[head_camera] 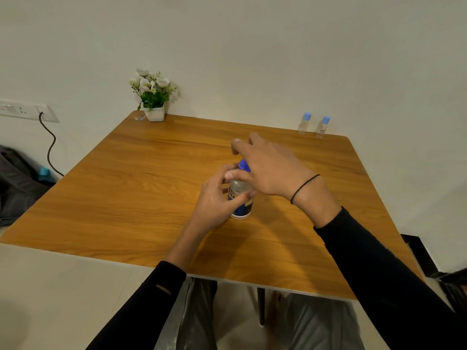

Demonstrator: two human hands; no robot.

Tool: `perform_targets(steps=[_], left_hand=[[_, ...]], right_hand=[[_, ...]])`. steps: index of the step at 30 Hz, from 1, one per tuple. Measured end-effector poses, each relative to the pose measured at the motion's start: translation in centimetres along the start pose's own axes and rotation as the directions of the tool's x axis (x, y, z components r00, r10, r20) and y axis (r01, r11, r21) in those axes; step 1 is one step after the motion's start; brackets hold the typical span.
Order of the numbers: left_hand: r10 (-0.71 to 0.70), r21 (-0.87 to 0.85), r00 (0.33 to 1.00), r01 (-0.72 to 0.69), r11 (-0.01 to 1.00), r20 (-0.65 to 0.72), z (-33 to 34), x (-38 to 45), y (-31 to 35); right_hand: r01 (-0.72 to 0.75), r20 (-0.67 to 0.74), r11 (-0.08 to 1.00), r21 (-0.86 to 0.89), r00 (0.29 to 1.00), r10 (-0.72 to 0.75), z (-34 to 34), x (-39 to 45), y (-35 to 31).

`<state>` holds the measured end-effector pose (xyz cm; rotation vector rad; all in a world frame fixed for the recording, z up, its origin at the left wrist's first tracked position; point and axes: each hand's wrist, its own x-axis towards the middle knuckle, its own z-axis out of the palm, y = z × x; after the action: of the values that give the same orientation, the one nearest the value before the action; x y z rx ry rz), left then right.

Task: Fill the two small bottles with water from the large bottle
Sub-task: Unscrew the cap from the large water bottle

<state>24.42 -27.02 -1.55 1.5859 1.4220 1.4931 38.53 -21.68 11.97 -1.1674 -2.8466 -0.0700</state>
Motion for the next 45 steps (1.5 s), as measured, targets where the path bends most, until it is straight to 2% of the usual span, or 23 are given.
perform_targets(steps=[2,5,8,12,18,20,23,28,31,35,39,41,45], left_hand=[[0.0,-0.002,1.0,0.001,1.0,0.011,0.0,0.0,0.1],[-0.015,-0.012,1.0,0.015,1.0,0.017,-0.1,0.1,0.2],[-0.017,0.01,1.0,0.016,1.0,0.018,-0.1,0.2,0.2],[-0.017,0.016,1.0,0.017,1.0,0.01,0.0,0.1,0.0],[-0.015,0.006,1.0,0.015,1.0,0.016,-0.1,0.1,0.1],[0.004,0.005,1.0,-0.004,1.0,0.017,0.0,0.0,0.0],[0.015,0.018,1.0,-0.015,1.0,0.01,-0.1,0.1,-0.2],[-0.002,0.001,1.0,0.002,1.0,0.007,0.0,-0.1,0.4],[0.003,0.019,1.0,-0.003,1.0,0.009,0.0,0.0,0.1],[-0.006,0.017,1.0,0.006,1.0,0.007,0.0,0.0,0.0],[-0.019,0.006,1.0,0.019,1.0,0.019,-0.2,0.0,0.3],[-0.015,0.001,1.0,0.015,1.0,0.026,-0.3,0.0,0.4],[-0.001,0.021,1.0,0.0,1.0,0.026,-0.3,0.0,0.1]], right_hand=[[0.028,-0.048,0.999,-0.018,0.998,-0.029,0.2,0.3,-0.1],[0.086,0.006,0.994,0.065,0.996,-0.087,-0.1,0.4,0.1],[0.05,0.015,0.993,0.109,0.999,-0.052,-0.2,0.3,0.0],[-0.016,-0.058,0.999,-0.049,0.998,0.013,-0.4,0.3,-0.2],[0.068,0.092,0.992,0.102,0.993,-0.078,-0.7,0.5,0.3],[0.022,0.05,0.996,0.085,0.998,-0.026,-0.3,0.3,0.2],[-0.019,-0.064,0.999,-0.039,0.998,0.016,0.3,0.3,-0.1],[0.068,0.017,0.998,0.011,0.998,-0.068,0.3,0.4,0.2],[0.018,-0.004,0.999,0.045,1.0,-0.018,0.2,0.4,-0.2],[-0.007,-0.028,0.998,-0.069,1.0,0.005,0.2,0.6,-0.2],[0.059,0.045,0.998,0.019,0.997,-0.059,0.0,0.5,0.1],[0.036,0.043,0.997,0.063,0.998,-0.039,0.0,0.4,0.0],[-0.042,-0.054,0.996,-0.081,0.998,0.038,0.7,0.5,-0.4]])
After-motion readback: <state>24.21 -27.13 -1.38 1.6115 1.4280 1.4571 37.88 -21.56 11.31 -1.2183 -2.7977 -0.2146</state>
